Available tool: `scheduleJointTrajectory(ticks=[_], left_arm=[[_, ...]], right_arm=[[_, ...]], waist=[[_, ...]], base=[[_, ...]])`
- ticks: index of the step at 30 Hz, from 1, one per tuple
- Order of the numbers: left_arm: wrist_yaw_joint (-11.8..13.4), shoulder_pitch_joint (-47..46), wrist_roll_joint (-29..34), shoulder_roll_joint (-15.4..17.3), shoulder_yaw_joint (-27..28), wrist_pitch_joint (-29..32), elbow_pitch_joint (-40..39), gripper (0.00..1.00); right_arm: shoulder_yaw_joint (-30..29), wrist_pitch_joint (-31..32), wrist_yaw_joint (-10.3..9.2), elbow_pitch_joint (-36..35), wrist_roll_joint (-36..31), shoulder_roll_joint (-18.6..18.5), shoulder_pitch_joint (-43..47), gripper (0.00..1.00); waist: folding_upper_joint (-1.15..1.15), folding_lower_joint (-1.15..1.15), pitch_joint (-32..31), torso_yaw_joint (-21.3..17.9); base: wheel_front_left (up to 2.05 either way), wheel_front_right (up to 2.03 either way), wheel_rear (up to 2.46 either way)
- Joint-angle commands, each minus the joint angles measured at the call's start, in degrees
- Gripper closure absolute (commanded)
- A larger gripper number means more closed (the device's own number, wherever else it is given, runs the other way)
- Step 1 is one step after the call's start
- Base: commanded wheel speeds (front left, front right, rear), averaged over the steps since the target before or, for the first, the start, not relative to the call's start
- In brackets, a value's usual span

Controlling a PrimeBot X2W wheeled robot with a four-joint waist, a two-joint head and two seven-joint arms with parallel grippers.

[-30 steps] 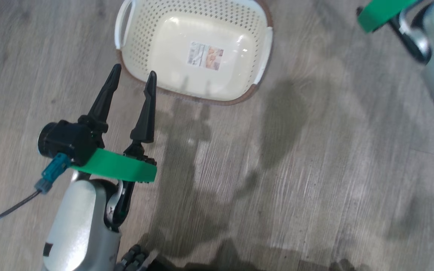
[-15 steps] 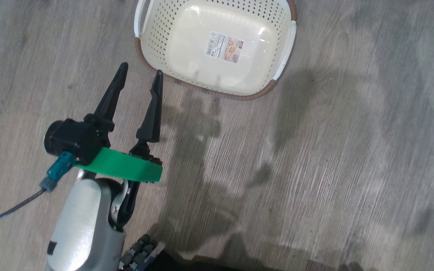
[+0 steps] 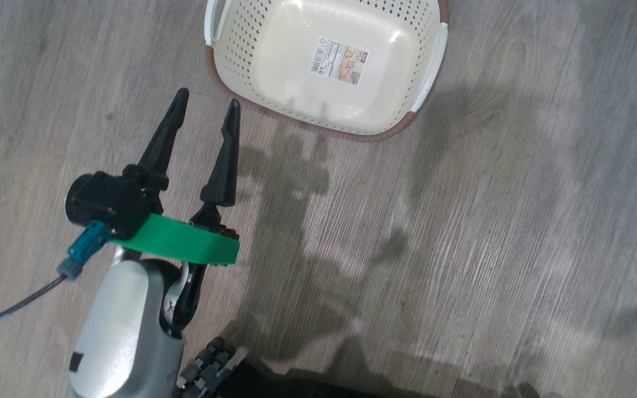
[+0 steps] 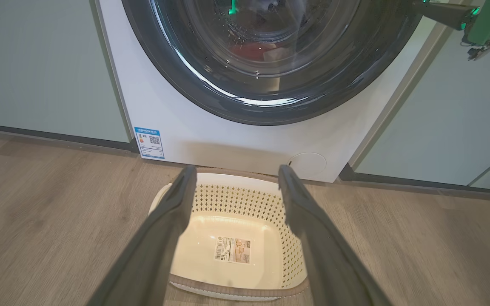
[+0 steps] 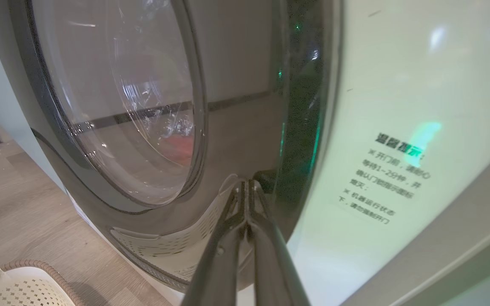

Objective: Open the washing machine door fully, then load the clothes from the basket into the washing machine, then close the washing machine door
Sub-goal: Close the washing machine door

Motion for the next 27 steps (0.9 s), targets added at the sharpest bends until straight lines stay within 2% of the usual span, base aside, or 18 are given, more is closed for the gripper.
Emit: scheduleJointTrajectory(ticks=[1, 7, 12, 18, 27], left_arm=[[0.2, -0.7, -0.3, 0.8, 1.5, -0.5, -2.0, 0.00], [0.3, -0.9, -0.2, 0.8, 1.9, -0.5, -1.7, 0.00], [0.2, -0.5, 0.0, 0.8, 2.3, -0.5, -1.4, 0.00], [0.2, 0.8, 0.6, 0.8, 3.1, -0.5, -0.9, 0.00], [-0.1, 4.9, 1.6, 0.8, 5.7, -0.5, -0.1, 0.00]], right_arm=[[-1.4, -0.3, -0.10, -0.6, -1.6, 1.0, -3.0, 1.00], [-3.5, -0.5, -0.10, 0.3, -3.7, 1.7, -3.0, 1.00], [-4.8, -0.5, -0.10, -1.6, -4.5, 3.0, 0.9, 1.00], [-5.6, -0.5, -0.10, -9.0, -3.2, 4.6, 11.5, 1.00], [-8.7, -0.5, -0.10, -23.9, 2.0, 6.2, 30.9, 1.00]], waist=[[0.00, 0.00, 0.1, 0.0], [0.00, 0.00, -0.4, -0.3], [0.00, 0.00, -2.9, -1.2], [0.00, 0.00, -7.9, -3.1], [0.00, 0.00, -17.6, -7.4]], base=[[0.00, 0.00, 0.00], [0.00, 0.00, 0.00], [0.00, 0.00, 0.00], [0.00, 0.00, 0.00], [0.00, 0.00, 0.00]])
